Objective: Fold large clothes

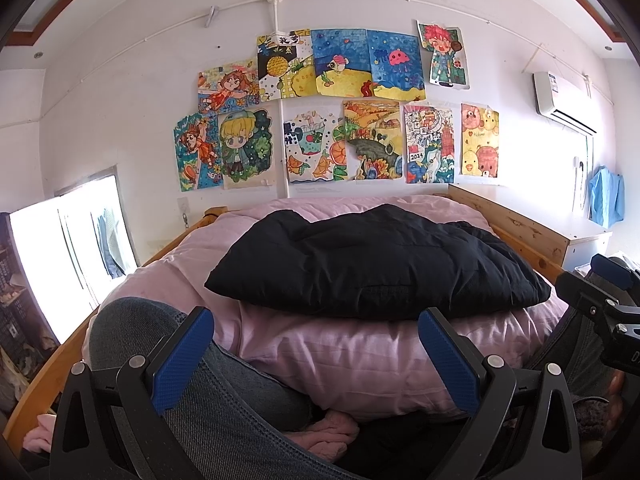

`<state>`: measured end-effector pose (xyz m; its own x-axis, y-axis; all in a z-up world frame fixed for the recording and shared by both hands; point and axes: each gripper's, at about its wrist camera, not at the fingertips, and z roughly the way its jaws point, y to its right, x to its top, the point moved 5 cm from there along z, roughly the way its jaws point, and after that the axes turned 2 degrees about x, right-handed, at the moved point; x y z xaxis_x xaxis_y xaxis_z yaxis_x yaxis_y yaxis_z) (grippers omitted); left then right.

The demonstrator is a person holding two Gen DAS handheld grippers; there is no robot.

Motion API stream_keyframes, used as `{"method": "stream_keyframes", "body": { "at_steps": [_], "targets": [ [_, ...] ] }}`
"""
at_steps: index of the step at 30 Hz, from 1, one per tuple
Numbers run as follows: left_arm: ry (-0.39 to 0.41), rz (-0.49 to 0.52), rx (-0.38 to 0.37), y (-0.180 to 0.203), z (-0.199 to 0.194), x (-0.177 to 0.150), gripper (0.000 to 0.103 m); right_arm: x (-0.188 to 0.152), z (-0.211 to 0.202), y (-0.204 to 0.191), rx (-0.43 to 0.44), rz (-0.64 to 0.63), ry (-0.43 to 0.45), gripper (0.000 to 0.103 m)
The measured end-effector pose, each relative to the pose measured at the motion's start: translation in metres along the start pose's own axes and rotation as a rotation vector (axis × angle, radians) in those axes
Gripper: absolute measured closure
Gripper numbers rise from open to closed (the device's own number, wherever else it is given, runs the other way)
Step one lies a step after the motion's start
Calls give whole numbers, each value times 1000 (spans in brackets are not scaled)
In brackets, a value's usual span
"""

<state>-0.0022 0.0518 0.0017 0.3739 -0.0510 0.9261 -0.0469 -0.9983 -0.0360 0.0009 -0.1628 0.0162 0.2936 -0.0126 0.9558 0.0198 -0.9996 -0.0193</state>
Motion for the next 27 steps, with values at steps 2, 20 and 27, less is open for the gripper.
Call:
{"method": "stream_keyframes", "body": {
  "at_steps": [2,20,27],
  "targets": [
    [4,2,-2,-1,0,2,0,1,0,-1,-1,0,3,2],
    [2,12,-5,-3,1,8,0,4,-5,-4,-1,0,17,2],
    [-11,16,11,-9,11,10,0,3,-6,-4,0,1,16,2]
  ]
}}
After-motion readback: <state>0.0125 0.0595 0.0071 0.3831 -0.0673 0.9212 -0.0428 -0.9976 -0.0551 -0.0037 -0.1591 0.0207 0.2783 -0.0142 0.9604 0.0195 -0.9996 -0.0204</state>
